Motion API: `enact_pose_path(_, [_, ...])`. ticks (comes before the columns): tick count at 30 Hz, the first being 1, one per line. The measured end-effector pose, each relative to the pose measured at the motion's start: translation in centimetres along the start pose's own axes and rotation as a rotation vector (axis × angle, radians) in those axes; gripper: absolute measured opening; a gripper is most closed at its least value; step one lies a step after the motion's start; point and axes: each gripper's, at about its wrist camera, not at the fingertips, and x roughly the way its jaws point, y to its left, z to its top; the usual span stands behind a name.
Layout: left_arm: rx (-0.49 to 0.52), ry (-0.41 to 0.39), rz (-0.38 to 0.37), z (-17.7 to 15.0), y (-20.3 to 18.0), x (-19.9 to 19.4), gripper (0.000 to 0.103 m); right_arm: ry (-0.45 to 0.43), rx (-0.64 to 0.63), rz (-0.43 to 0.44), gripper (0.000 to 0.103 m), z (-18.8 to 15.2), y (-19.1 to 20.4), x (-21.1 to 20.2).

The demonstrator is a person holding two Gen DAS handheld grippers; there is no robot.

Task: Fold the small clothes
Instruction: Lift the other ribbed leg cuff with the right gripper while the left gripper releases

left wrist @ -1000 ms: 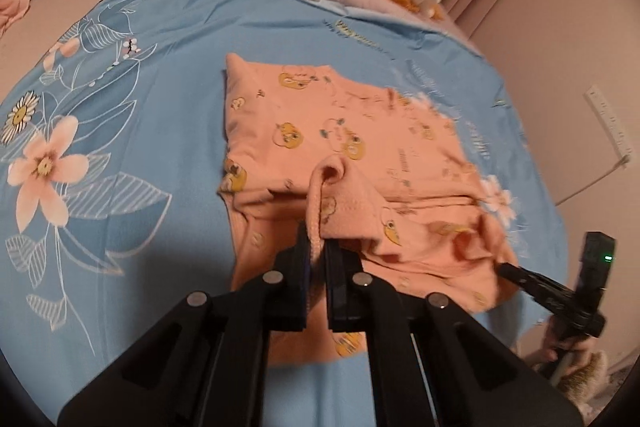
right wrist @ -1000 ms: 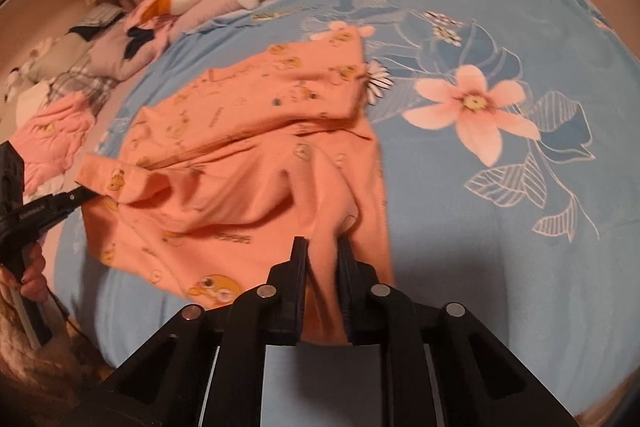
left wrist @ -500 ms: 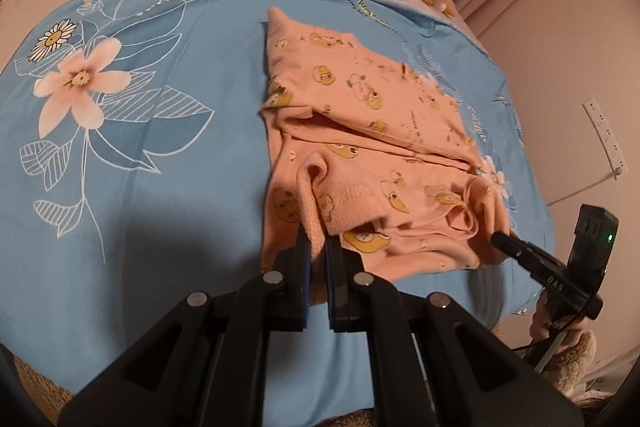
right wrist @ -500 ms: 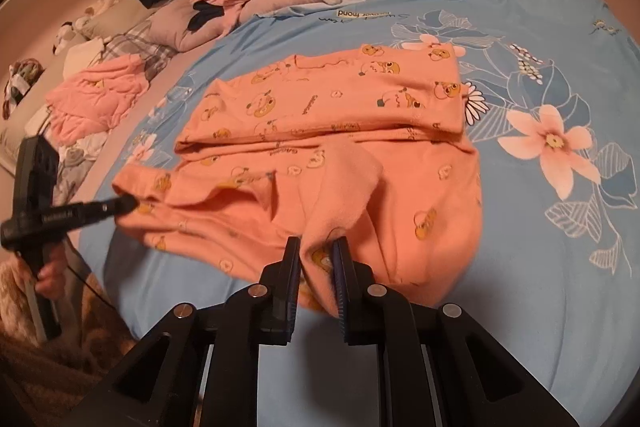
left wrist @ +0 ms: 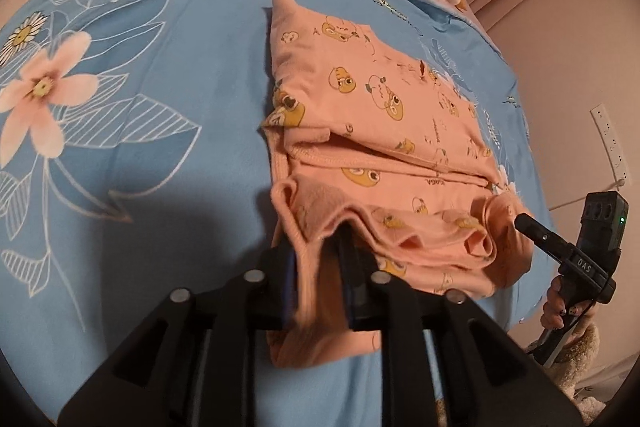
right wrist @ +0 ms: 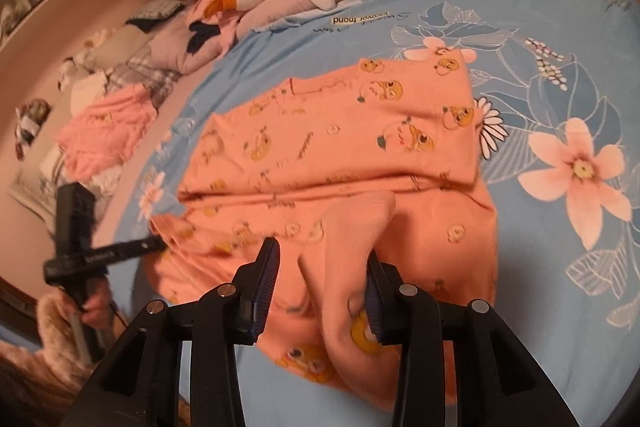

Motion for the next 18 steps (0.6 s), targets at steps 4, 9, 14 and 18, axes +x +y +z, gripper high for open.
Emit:
enact_pose_path(4, [-0.015,-0.018,-0.021,0.7,0.1,0.2,0.017,0.012,0.003,-0.015,0.034,0.6,-0.1,0.5])
enact_pose_path(9, [-0.007,-0.057,-0.036,0.9,-0.2,0.0,0.003,-0.013,0.005,-0.021,0.009,0.7,-0.1,0.0])
enact_pose_path(14, [-0.024,-0.115,-0.049,0.6,-0.3,-2.1,0.003,-0.106,0.023,-0.037,0.008,0.9,-0.4,-2.6])
enact_pose_path(18, [-0.038,-0.163,-0.048,0.2,-0.1,-4.2,0.002,-0.189,0.050,-0.041,0.007,1.0,-0.7,-5.3])
